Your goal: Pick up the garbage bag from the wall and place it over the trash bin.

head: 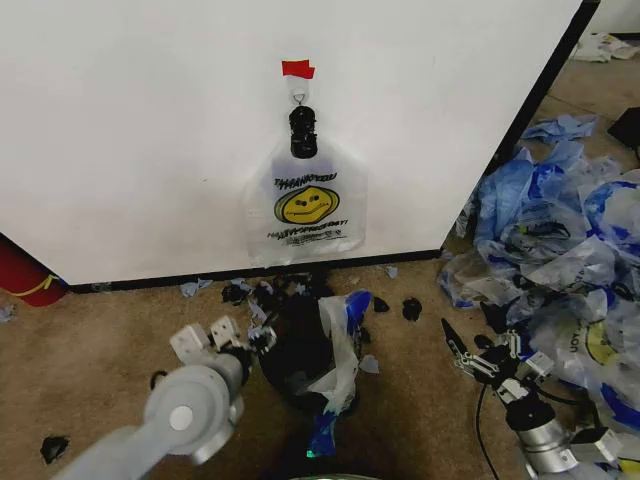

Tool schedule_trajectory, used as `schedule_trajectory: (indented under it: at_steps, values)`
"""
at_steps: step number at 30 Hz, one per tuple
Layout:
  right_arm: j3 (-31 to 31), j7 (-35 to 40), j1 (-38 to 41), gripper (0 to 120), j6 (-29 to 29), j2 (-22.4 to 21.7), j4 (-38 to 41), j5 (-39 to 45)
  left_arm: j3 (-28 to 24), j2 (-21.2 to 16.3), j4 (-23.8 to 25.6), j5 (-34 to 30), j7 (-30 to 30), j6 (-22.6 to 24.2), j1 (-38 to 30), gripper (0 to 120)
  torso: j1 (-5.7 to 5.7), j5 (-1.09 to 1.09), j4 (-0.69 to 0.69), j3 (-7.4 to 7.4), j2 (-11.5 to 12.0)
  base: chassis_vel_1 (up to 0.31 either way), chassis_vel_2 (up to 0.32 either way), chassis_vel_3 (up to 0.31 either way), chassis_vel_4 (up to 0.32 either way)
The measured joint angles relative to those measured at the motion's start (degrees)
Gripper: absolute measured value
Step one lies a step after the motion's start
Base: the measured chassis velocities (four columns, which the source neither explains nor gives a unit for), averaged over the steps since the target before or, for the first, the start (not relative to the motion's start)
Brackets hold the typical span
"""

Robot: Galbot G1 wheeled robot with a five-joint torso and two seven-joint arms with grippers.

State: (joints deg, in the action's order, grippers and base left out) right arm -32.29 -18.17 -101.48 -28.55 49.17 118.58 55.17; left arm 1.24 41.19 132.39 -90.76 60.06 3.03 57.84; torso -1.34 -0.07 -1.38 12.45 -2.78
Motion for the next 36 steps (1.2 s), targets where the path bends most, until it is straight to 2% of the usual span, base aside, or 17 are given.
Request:
schedule_trajectory:
  at_steps: [1, 5, 7, 9, 10, 13, 19, 23, 26, 36]
  values:
    - [0.0, 0.0, 0.0, 100, 0.0, 0.0, 0.0, 0.0, 0.0, 0.0, 0.0, 0.0, 0.0, 0.0, 0.0, 79, 0.0, 0.0, 0.0, 0.0, 0.0, 0.0, 0.0, 0.0, 0.0]
    - [6.46, 13.81, 2.88, 100, 4.61, -11.67, 4.32, 4.68, 0.4, -4.33, -0.41, 11.15, -8.39, -0.2, 0.66, 97, 0.0, -0.03, 0.04, 0.0, 0.0, 0.0, 0.0, 0.0, 0.0]
    - [7.6, 15.03, 4.13, 100, 5.28, -12.93, 4.29, 4.9, 0.4, -4.61, -0.34, 11.96, -9.01, -0.21, 0.75, 98, 0.0, 0.01, 0.04, 0.0, 0.0, 0.0, 0.0, 0.0, 0.0]
    - [9.57, 17.1, 7.15, 100, 6.99, -15.6, 3.64, 5.15, 0.35, -4.91, -0.42, 13.5, -10.13, -0.23, 0.6, 100, 0.0, 0.07, 0.1, 0.0, 0.0, 0.0, 0.0, 0.0, 0.0]
    - [11.09, 19.32, 9.28, 100, 9.52, -17.69, 2.66, 4.99, -0.33, -5.06, -1.49, 14.93, -11.27, -0.26, -0.43, 100, 0.0, -0.01, 0.04, 0.01, 0.0, 0.0, 0.0, 0.0, 0.0]
    - [12.75, 22.35, 11.16, 100, 13.13, -20.85, 1.46, 4.59, -1.72, -5.78, -4.01, 17.37, -13.53, -0.52, -1.72, 100, 0.0, 0.05, 0.01, 0.01, 0.0, 0.0, 0.0, 0.0, 0.0]
    - [15.04, 21.7, 12.86, 100, 15.71, -25.1, 0.67, 6.09, -3.41, -5.19, -7.36, 18.82, -15.32, -0.79, -2.37, 100, 0.0, -0.02, 0.01, 0.01, 0.0, 0.0, 0.0, 0.0, 0.0]
    - [20.69, 20.9, 17.81, 100, 16.61, -25.84, 0.65, 8.9, -3.57, -4.48, -9.61, 22.74, -16.87, -1.87, -1.79, 100, 0.0, 0.04, 0.03, 0.01, 0.01, 0.0, 0.0, 0.0, 0.0]
    - [25.58, 20.67, 22.03, 100, 17.17, -25.1, 0.77, 10.42, -3.55, -4.15, -10.43, 25.12, -17.57, -2.41, -1.32, 100, 0.0, -0.01, 0.04, 0.01, 0.0, 0.0, 0.0, 0.0, 0.0]
    - [36.42, 20.01, 30.6, 100, 17.58, -22.34, -0.86, 10.48, -3.41, -3.22, -10.99, 25.71, -17.21, -2.41, -0.69, 100, 0.0, 0.01, 0.03, 0.0, 0.01, 0.0, 0.0, 0.0, 0.0]
